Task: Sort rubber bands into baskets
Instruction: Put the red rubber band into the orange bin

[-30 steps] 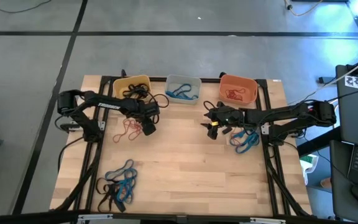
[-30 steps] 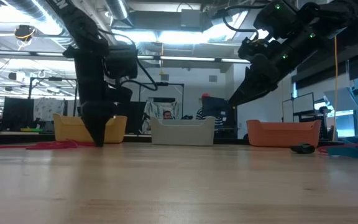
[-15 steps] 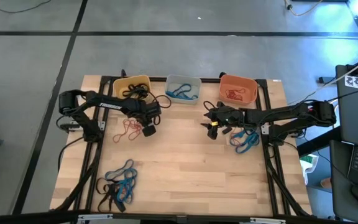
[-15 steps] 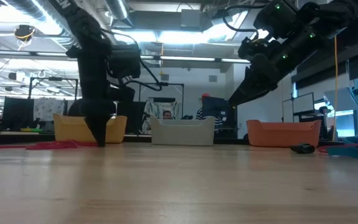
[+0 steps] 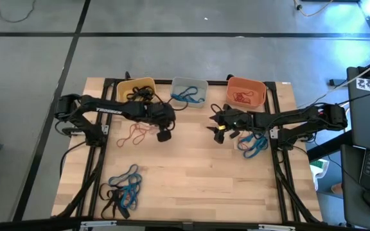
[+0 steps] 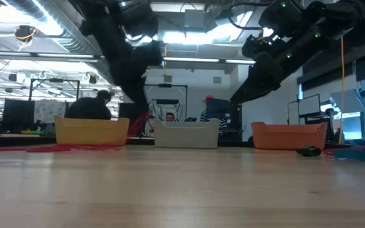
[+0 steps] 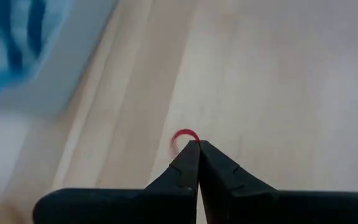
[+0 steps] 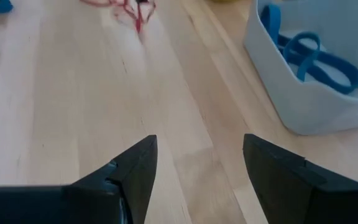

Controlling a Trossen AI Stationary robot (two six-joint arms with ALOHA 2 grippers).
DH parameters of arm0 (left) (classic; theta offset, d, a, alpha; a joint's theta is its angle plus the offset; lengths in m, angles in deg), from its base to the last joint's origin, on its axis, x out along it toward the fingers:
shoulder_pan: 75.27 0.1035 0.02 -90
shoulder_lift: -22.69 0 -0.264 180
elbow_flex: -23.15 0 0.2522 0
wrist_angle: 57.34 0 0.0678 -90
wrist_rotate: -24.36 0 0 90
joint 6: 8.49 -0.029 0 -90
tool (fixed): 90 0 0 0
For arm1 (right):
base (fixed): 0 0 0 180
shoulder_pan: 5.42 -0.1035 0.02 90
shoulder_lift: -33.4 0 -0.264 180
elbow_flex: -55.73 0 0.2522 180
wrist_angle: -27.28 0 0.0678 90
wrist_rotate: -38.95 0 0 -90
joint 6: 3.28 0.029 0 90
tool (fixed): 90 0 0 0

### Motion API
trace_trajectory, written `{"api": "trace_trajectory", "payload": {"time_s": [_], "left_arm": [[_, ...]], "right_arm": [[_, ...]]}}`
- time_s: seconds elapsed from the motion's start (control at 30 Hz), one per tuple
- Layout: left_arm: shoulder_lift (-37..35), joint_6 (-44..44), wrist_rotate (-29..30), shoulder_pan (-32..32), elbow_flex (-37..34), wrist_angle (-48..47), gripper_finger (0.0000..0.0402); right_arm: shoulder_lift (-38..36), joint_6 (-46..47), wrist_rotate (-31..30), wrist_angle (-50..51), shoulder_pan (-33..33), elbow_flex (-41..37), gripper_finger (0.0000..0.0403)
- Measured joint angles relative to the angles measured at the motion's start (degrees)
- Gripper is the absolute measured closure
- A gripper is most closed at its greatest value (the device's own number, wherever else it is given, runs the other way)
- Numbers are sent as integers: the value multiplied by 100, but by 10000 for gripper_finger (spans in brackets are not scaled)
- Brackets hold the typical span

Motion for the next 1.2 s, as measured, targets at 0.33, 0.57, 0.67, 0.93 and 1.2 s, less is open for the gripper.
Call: {"api": "trace_trajectory", "payload": {"time_s": [0.33, 0.57, 0.67, 0.93, 1.2], "left_arm": [[9, -535, -914, -252, 13, 1764, 398], [9, -607, -1216, -334, 15, 2474, 399], [8, -696, -1223, -409, 13, 2636, 397], [101, -778, -1231, -478, 13, 3046, 397], [131, -739, -1203, -462, 13, 3111, 397]], "right_arm": [[144, -311, 609, -841, 0, 0, 166], [803, -533, 883, -1827, 0, 0, 166], [1084, -582, 990, -2284, 0, 0, 166], [1664, -599, 1484, -2965, -2, 224, 166], [1927, -630, 2213, -3085, -2, 479, 166]]}}
